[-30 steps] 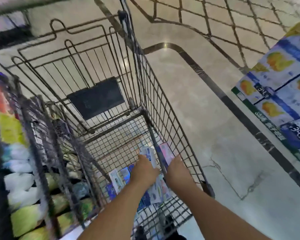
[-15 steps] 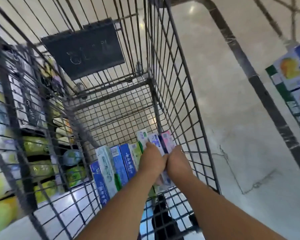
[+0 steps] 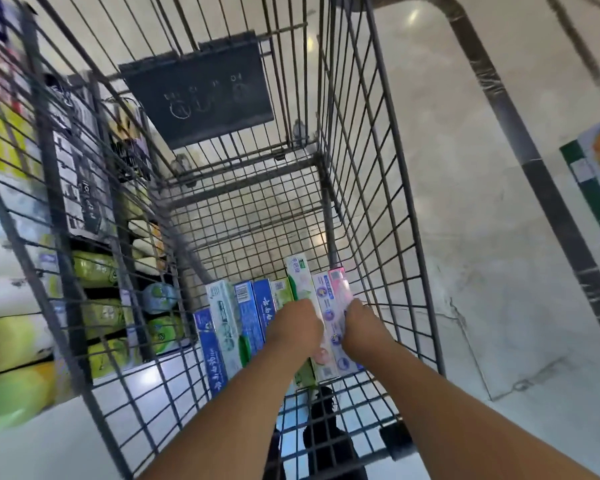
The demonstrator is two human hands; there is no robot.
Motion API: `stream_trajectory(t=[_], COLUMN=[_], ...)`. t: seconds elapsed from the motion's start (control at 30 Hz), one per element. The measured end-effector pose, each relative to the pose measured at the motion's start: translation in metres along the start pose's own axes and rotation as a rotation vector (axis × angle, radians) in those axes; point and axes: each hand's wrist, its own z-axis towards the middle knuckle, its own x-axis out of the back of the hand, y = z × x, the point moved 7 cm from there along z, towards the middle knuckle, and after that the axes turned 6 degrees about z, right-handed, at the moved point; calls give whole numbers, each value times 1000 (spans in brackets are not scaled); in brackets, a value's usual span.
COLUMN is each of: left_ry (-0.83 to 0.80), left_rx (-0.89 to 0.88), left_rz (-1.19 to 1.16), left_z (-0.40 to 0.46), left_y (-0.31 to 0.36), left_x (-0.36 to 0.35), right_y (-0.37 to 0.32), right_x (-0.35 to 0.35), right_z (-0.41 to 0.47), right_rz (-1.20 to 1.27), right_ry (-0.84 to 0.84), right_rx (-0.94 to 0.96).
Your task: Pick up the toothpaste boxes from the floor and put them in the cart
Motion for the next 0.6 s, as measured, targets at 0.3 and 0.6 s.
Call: stream_trajectory(t=[0.3, 0.6], left_ry=[186, 401], left_rx=[-92, -65], left_rz=[-53, 106], left_z=[-103, -274], left_y=[-56, -84], left_x=[143, 276], right_y=[-100, -186], right_x=[103, 218], right_z=[-108, -266], right_rz=[-294, -497], right_ry=[201, 497], right_rx=[417, 664])
